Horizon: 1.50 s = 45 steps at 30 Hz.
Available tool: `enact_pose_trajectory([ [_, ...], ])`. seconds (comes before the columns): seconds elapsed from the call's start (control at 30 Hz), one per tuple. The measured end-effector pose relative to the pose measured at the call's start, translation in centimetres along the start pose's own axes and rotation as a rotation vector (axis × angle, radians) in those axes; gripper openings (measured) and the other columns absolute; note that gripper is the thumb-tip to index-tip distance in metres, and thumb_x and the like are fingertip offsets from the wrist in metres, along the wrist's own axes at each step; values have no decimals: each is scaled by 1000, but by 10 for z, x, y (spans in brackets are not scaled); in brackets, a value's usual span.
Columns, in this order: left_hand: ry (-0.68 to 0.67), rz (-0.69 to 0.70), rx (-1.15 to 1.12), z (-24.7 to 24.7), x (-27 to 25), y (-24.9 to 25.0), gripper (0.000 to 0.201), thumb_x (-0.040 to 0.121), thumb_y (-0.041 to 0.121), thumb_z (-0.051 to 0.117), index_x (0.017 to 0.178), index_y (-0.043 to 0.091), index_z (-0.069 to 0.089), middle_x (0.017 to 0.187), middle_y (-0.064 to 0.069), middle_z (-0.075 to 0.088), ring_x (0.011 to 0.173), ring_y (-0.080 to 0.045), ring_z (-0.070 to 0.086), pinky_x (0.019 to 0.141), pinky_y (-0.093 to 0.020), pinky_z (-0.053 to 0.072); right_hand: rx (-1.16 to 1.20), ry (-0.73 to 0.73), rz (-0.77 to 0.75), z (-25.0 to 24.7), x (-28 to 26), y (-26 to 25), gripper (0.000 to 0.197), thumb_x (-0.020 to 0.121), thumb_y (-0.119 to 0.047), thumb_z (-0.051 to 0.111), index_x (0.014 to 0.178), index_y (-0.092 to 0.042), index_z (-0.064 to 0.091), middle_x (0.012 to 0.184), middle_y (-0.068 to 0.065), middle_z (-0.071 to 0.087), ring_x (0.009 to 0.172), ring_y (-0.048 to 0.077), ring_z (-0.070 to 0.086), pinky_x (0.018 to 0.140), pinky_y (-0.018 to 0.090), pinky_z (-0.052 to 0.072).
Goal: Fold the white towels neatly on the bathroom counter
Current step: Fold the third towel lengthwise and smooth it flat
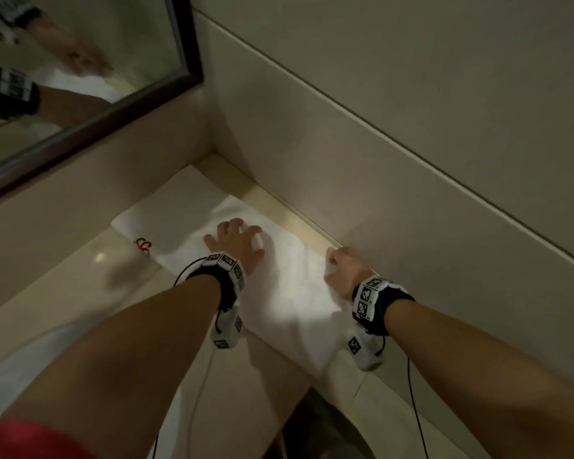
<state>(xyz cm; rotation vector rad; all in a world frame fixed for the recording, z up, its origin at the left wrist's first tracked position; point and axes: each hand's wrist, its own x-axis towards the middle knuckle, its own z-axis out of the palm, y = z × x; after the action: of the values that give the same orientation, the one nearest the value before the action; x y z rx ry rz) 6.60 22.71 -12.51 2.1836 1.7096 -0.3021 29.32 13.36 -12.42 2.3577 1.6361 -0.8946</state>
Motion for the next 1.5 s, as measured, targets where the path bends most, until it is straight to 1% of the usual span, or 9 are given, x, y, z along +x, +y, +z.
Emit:
enact_pose_trajectory([
  [0.17,-108,83,75,13,-7,18,61,89,63,44,145,52,20,160,5,6,147,-27,4,111,-65,13,107,26,40,4,-7,14,12,91,-14,52,102,-16,56,108,4,61,96,22,61,88,36,53],
  [0.27,-168,81,84,17,-9,19,66,90,64,43,147,53,11,161,8,-7,149,-26,-8,111,-69,5,101,18,44,2,-6,20,8,93,-14,51,99,-14,57,105,7,64,92,24,62,81,31,53],
  [0.4,-203,81,87,19,-9,17,69,92,64,40,148,52,3,161,9,-17,148,-24,-15,110,-71,2,120,24,92,0,-5,25,12,94,-16,51,105,-16,55,109,9,63,91,25,60,75,30,49],
  [0.53,-201,86,98,17,-8,13,72,93,62,40,151,46,0,160,6,-19,148,-24,-15,112,-68,4,127,51,61,0,-6,19,44,90,-19,56,131,-20,43,117,8,57,102,26,58,88,36,52],
  [0.6,-174,65,88,13,-7,6,72,94,59,41,152,41,2,161,4,-17,149,-25,-11,115,-63,8,129,68,-7,-4,-7,11,49,88,-22,58,134,-20,40,119,6,53,104,25,56,91,35,50],
  [0.8,-85,-69,1,0,-8,-31,68,93,52,48,151,32,18,163,1,-1,149,-26,1,117,-53,17,92,86,-193,-19,8,-34,26,91,-30,56,113,-17,50,118,4,54,104,25,57,90,32,47],
  [1.03,65,-316,-136,-20,-17,-82,53,91,43,55,140,30,41,152,-1,29,139,-26,26,111,-48,27,-4,-3,-323,-36,42,-104,31,92,-33,51,121,-20,49,114,6,59,102,24,57,87,34,48],
  [1.33,30,-612,-260,-34,-32,-136,53,84,39,63,131,23,45,140,-10,33,126,-34,34,102,-48,39,23,-93,-478,-44,88,-193,34,95,-26,51,127,-15,52,118,9,61,97,23,57,81,29,45],
  [1.5,69,-808,-512,-25,-16,-156,59,78,54,37,122,16,46,131,-11,45,115,-35,42,95,-44,43,-61,-137,-540,-47,116,-231,40,96,-20,50,134,-9,48,134,12,51,117,28,53,94,31,43],
])
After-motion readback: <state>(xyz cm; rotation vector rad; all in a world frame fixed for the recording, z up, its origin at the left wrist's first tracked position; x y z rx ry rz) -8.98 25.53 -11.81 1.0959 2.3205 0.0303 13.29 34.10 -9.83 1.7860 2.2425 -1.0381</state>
